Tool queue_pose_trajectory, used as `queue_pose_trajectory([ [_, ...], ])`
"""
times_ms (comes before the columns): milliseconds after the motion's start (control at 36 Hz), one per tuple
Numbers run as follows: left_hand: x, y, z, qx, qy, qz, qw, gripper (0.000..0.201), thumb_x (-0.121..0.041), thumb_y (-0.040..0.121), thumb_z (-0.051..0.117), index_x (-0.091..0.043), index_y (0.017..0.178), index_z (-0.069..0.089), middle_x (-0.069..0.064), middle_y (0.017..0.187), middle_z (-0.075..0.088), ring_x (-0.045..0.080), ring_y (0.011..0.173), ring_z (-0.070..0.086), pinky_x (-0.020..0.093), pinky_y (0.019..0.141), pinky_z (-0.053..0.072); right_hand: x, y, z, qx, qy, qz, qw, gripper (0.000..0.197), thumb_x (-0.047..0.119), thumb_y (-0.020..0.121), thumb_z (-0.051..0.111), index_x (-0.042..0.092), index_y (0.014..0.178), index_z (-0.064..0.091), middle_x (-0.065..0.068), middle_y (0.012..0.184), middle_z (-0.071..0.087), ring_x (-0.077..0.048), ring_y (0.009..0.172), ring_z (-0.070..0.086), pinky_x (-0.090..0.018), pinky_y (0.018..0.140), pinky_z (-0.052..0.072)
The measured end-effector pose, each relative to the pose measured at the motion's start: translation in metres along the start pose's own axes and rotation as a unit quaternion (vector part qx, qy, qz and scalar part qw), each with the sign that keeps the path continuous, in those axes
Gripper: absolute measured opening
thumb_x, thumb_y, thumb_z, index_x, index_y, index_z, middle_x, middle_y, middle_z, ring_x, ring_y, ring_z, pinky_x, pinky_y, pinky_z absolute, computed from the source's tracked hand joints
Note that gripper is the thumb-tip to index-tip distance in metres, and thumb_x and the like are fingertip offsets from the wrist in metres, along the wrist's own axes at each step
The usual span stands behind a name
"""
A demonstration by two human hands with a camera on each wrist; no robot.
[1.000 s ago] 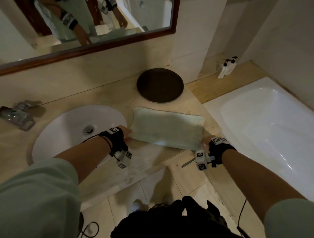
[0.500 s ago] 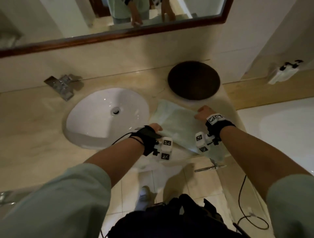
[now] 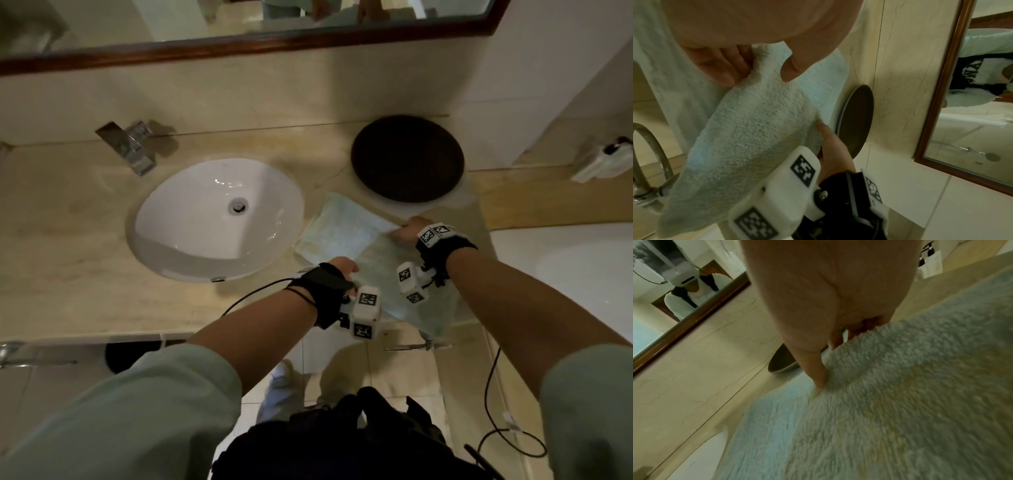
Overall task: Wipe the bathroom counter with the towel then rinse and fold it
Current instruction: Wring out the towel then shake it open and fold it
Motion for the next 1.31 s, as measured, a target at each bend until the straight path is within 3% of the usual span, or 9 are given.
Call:
queue_pose_trajectory([
  [250,0.002,0.010,-0.001,-0.018,-0.053,-0.027,0.998,0.039,-0.009,0.100,0.041,0.005,0.136,0.041,0.019,0.143,0.043,0.035,0.130,0.043,0.040,0.105,0.036,0.003,0.027,-0.005,0.028,-0.008,-0.003,1.000,0.079,0.058,0.052,0.065,0.018,0.120,0.055,-0.006,0.110,0.059,-0.030,0.094,0.060,-0.047,0.084,0.052],
  [361,0.002,0.006,0.000,-0.011,-0.107,-0.049,0.993,0.040,-0.009,0.101,0.039,0.007,0.138,0.036,0.015,0.144,0.039,0.033,0.132,0.039,0.037,0.106,0.033,0.020,-0.025,-0.016,0.074,-0.001,0.031,0.997,0.091,0.060,0.068,0.072,0.018,0.141,0.038,-0.014,0.138,0.048,-0.035,0.110,0.055,-0.047,0.091,0.051],
  [472,0.002,0.006,0.005,0.021,-0.192,-0.059,0.979,0.034,-0.010,0.102,0.036,0.007,0.132,0.038,0.008,0.133,0.041,0.033,0.132,0.037,0.036,0.108,0.030,0.017,-0.045,-0.017,0.098,0.041,0.071,0.992,0.084,0.057,0.070,0.076,0.018,0.136,0.044,-0.015,0.111,0.059,-0.032,0.085,0.061,-0.044,0.068,0.058],
  [611,-0.001,0.008,0.006,0.029,-0.277,-0.055,0.959,0.019,-0.014,0.099,0.037,0.002,0.091,0.043,0.020,0.094,0.052,0.034,0.080,0.050,0.045,0.084,0.042,0.009,-0.030,-0.006,0.135,0.056,0.069,0.987,0.089,0.067,0.053,0.079,0.024,0.125,0.048,-0.014,0.125,0.051,-0.035,0.093,0.057,-0.045,0.059,0.055],
  [694,-0.010,0.000,0.001,0.036,-0.284,-0.040,0.957,0.018,-0.017,0.096,0.040,0.000,0.098,0.046,0.018,0.092,0.055,0.032,0.076,0.053,0.044,0.067,0.044,-0.014,0.013,0.001,0.154,0.118,0.061,0.979,0.073,0.071,0.043,0.082,0.035,0.102,0.060,-0.012,0.125,0.052,-0.035,0.106,0.056,-0.050,0.072,0.055],
  [806,-0.034,-0.009,-0.013,0.048,-0.267,-0.014,0.962,0.019,-0.020,0.094,0.041,-0.003,0.091,0.048,0.015,0.083,0.054,0.029,0.070,0.050,0.039,0.061,0.042,0.004,-0.061,-0.031,0.135,0.260,0.068,0.954,0.054,0.059,0.065,0.078,0.034,0.107,0.056,-0.009,0.112,0.057,-0.032,0.104,0.057,-0.051,0.092,0.048],
  [1055,-0.105,-0.039,-0.056,0.072,-0.119,0.077,0.987,0.032,-0.026,0.094,0.050,0.002,0.109,0.054,0.013,0.086,0.056,0.027,0.076,0.051,0.035,0.071,0.042,0.010,-0.112,-0.059,0.033,0.516,0.061,0.854,0.048,0.045,0.090,0.059,0.004,0.113,0.063,-0.013,0.086,0.071,-0.029,0.080,0.063,-0.033,0.068,0.050],
  [1194,-0.135,-0.057,-0.079,0.068,-0.027,0.141,0.987,0.039,-0.020,0.095,0.051,0.000,0.129,0.049,0.016,0.123,0.059,0.025,0.080,0.057,0.037,0.074,0.047,0.009,-0.131,-0.054,0.024,0.558,0.048,0.828,0.055,0.041,0.094,0.053,0.002,0.132,0.052,-0.014,0.097,0.061,-0.029,0.077,0.058,-0.036,0.073,0.047],
  [1305,-0.148,-0.067,-0.085,0.077,0.037,0.165,0.983,0.015,-0.017,0.097,0.050,-0.004,0.101,0.056,0.009,0.072,0.066,0.021,0.065,0.054,0.032,0.062,0.047,0.011,-0.138,-0.052,0.006,0.582,0.035,0.812,0.029,0.029,0.096,0.053,0.004,0.106,0.064,-0.012,0.088,0.070,-0.028,0.073,0.066,-0.036,0.070,0.051],
])
Point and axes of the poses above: each hand's wrist, its own y-axis towards the middle knuckle, its own z-axis out of the palm, x = y × z, the point moved 7 cm from there along y, towards the middle knuckle
